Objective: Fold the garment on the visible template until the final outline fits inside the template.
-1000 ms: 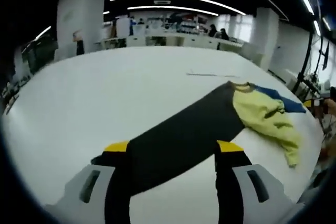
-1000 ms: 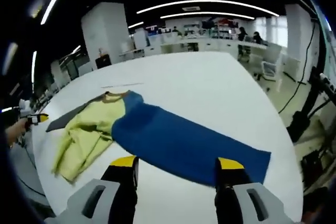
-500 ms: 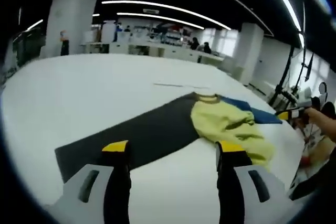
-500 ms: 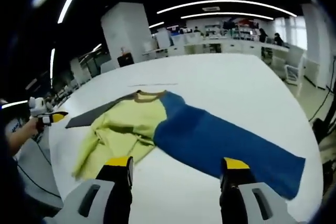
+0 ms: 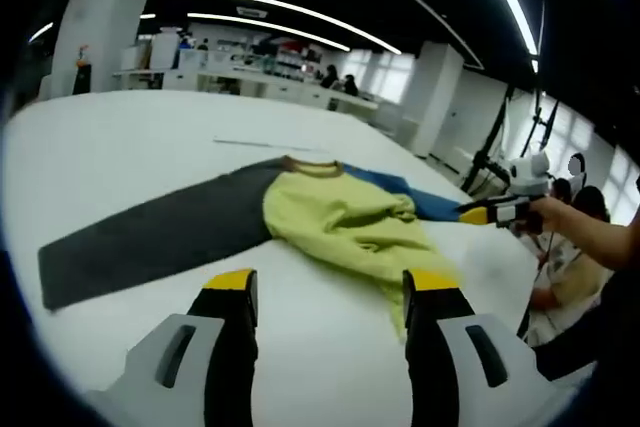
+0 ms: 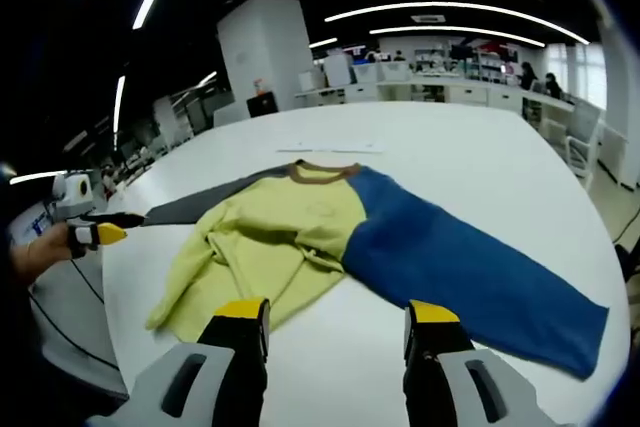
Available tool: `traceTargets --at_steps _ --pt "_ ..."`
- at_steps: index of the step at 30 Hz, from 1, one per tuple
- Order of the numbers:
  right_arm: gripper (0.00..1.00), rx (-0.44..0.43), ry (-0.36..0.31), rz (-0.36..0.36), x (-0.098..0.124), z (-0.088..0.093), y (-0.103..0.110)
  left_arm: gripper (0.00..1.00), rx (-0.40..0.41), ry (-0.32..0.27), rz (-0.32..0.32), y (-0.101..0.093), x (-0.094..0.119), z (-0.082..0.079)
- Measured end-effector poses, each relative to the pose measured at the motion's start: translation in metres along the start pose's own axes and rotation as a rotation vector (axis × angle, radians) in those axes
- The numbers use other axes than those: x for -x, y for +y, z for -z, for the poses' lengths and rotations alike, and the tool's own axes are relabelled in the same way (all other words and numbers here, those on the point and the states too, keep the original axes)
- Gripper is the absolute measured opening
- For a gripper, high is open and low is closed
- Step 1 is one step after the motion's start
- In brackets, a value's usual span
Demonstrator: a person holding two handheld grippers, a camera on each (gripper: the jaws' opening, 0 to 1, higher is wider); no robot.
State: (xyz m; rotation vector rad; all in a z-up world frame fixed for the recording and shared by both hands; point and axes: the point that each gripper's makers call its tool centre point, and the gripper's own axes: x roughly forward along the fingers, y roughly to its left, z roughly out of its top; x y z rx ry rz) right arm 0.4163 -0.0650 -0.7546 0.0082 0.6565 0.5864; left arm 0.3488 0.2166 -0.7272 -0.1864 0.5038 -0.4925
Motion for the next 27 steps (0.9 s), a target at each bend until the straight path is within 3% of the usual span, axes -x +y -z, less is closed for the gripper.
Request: traceTargets --at_steps 2,10,12,16,21,27 --pt "0.46 0.014 0.004 -0.010 -0.004 0.003 0.008 0.54 -0.003 0.001 0.042 -0.016 -0.002 0.005" --pt "0.36 0.062 0.031 -0.024 -0.017 0.016 0.027 0.44 -0.056 0.013 0.095 -0.046 -0.008 0.016" --pt "0.33 0.064 0.035 -0.027 -0.021 0.019 0.030 0.42 -0.116 0.053 0.119 -0.058 -0.012 0.024" --pt "0.28 0.090 0.049 -0.019 -0.025 0.025 0.035 0.38 -0.158 0.069 0.151 -0.074 -0.019 0.030" --pt "0.21 0.109 0.052 -0.006 -0.031 0.029 0.040 0.35 -0.239 0.136 0.166 -0.087 -0.028 0.044" --pt "0.15 0.128 0.063 0.006 -0.039 0.036 0.046 0.25 -0.316 0.187 0.170 -0.097 -0.036 0.059"
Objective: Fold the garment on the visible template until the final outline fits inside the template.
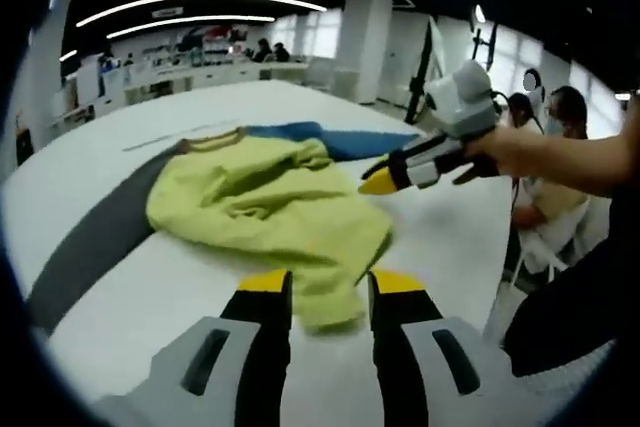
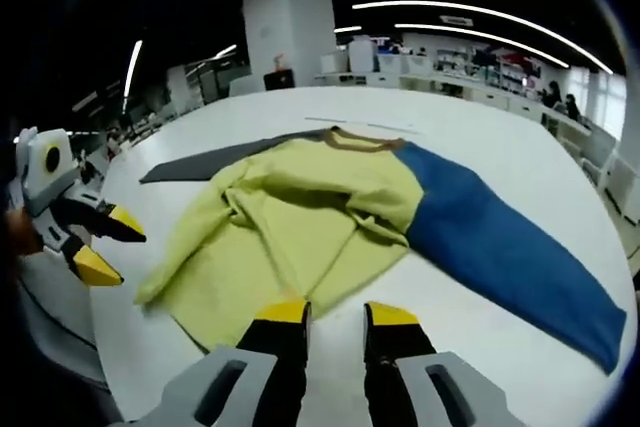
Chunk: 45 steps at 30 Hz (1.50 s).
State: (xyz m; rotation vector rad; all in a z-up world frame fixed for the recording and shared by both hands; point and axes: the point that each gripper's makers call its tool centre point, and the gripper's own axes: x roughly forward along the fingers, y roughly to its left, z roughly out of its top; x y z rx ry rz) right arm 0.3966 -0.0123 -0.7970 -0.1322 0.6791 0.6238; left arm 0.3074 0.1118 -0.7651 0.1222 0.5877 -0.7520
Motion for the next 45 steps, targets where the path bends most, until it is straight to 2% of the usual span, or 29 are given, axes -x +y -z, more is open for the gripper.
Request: traceTargets --at_steps 4,8,17,22,25,26,27,28,30,36,42,45 --pt "0.12 0.012 0.007 0.005 -0.004 0.003 0.005 0.22 -0.036 0.042 0.021 -0.008 -0.003 0.010" --pt "0.08 0.023 0.003 0.014 -0.006 0.002 0.007 0.20 -0.076 0.075 -0.010 -0.005 -0.005 0.017" --pt "0.05 0.074 0.004 0.065 -0.008 0.002 0.008 0.18 -0.087 0.121 -0.027 -0.001 -0.011 0.031" --pt "0.02 0.068 0.008 0.086 -0.008 0.001 0.008 0.14 -0.113 0.125 -0.049 0.002 -0.012 0.031" --pt "0.00 0.049 0.000 0.091 -0.009 0.000 0.008 0.09 -0.067 0.121 -0.065 0.007 -0.013 0.030" --pt "0.00 0.040 -0.003 0.088 -0.010 0.000 0.009 0.08 -0.036 0.119 -0.070 0.008 -0.014 0.029" --pt "0.00 0.030 -0.005 0.088 -0.011 -0.001 0.009 0.06 0.027 0.114 -0.075 0.009 -0.014 0.029" --pt "0.00 0.024 -0.006 0.087 -0.010 -0.001 0.009 0.04 0.045 0.109 -0.071 0.009 -0.014 0.029" --pt "0.00 0.014 -0.007 0.084 -0.010 -0.001 0.009 0.01 0.040 0.107 -0.068 0.013 -0.014 0.029" --pt "0.00 -0.030 -0.025 0.062 -0.003 -0.006 0.009 0.00 0.091 0.110 -0.063 0.013 -0.007 0.026" --pt "0.00 -0.037 -0.053 0.046 0.008 -0.019 0.010 0.00 0.176 0.036 -0.074 0.019 0.007 0.004" --pt "0.00 -0.046 -0.077 0.040 0.015 -0.029 0.010 0.00 0.273 -0.037 -0.081 0.025 0.016 -0.013"
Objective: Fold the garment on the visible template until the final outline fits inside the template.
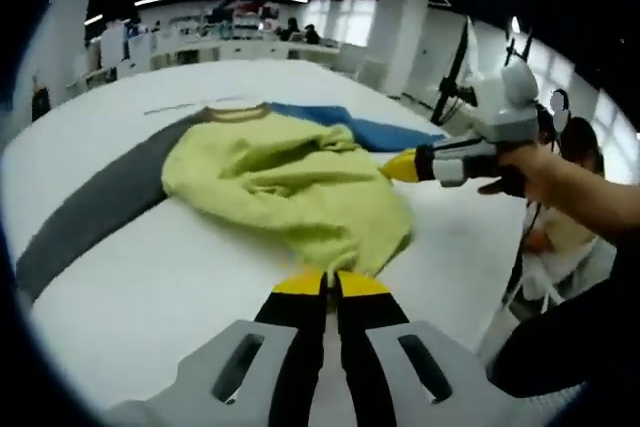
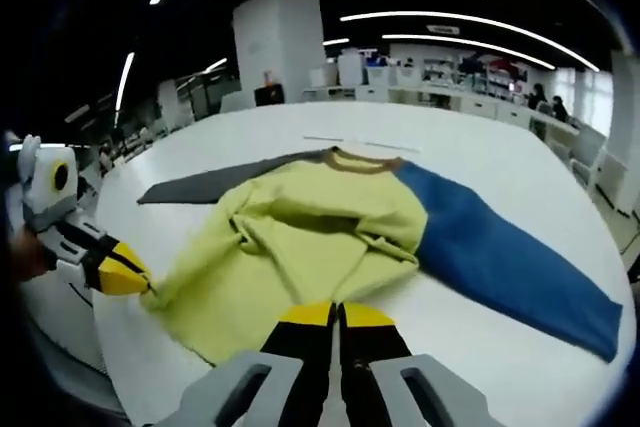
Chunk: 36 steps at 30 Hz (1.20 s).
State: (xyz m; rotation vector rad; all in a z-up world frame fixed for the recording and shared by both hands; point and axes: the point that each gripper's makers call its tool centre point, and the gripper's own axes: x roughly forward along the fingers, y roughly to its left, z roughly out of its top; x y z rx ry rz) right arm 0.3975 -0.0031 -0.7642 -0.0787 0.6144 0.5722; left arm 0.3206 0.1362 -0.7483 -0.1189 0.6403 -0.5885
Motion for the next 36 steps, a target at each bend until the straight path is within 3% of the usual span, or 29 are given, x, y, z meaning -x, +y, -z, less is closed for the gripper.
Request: traceTargets --at_steps 2,13,24,36 --pt "0.00 -0.004 -0.009 -0.003 0.005 -0.006 0.000 0.00 0.049 -0.016 0.010 0.002 0.006 -0.005" --pt "0.00 -0.010 -0.014 0.009 0.025 -0.016 -0.011 0.00 0.093 -0.082 -0.055 0.026 0.042 -0.026" --pt "0.00 -0.039 -0.012 0.029 0.045 -0.016 -0.020 0.00 0.115 -0.065 -0.117 0.053 0.066 -0.015" --pt "0.00 -0.106 0.022 0.046 0.068 0.000 -0.029 0.00 0.165 -0.051 -0.207 0.092 0.090 -0.001"
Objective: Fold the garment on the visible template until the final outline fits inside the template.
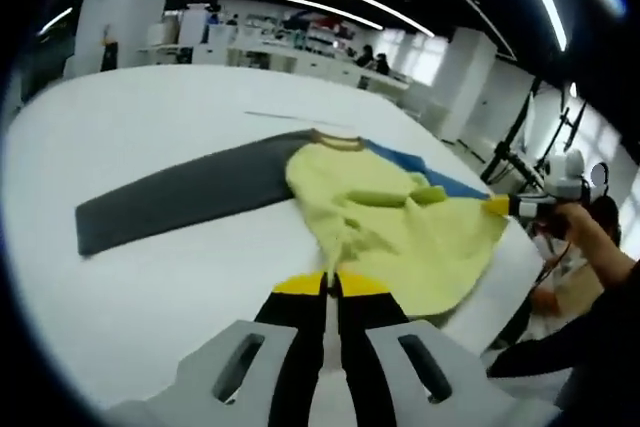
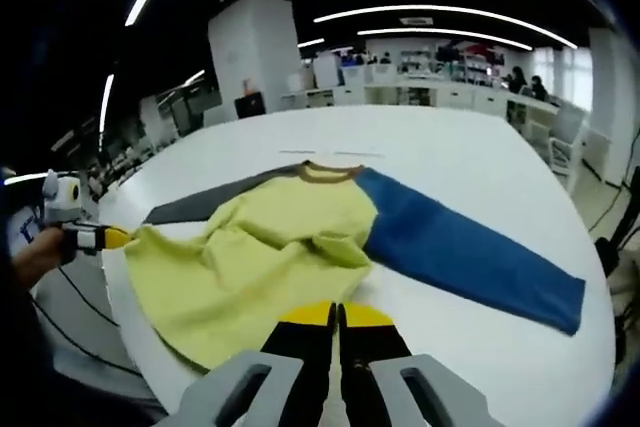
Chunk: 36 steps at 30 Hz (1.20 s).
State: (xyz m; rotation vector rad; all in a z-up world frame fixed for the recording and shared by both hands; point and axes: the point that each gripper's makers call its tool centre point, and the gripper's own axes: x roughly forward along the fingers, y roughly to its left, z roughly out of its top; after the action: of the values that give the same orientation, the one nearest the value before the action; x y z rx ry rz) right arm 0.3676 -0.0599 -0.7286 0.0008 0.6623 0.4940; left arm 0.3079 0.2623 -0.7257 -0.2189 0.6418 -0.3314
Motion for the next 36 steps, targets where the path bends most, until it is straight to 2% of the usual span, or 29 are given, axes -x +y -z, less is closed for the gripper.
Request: traceTargets --at_steps 8,14,21,25,31,36 --pt "0.00 -0.010 0.049 0.003 0.010 0.016 0.002 0.00 0.102 0.005 0.002 0.002 0.009 0.012" --pt "0.00 -0.031 0.074 0.014 0.015 0.029 0.002 0.00 0.131 0.032 -0.022 0.007 0.014 0.027" --pt "0.00 -0.040 0.115 0.020 0.017 0.048 0.001 0.00 0.142 0.078 -0.034 0.009 0.013 0.044" --pt "0.00 -0.034 0.139 0.025 0.018 0.059 0.000 0.00 0.146 0.126 -0.061 0.013 0.014 0.056" --pt "0.00 -0.045 0.162 0.021 0.021 0.071 0.002 0.00 0.165 0.152 -0.067 0.013 0.014 0.065" --pt "0.00 -0.045 0.198 0.020 0.023 0.088 0.005 0.00 0.176 0.210 -0.082 0.016 0.014 0.080"
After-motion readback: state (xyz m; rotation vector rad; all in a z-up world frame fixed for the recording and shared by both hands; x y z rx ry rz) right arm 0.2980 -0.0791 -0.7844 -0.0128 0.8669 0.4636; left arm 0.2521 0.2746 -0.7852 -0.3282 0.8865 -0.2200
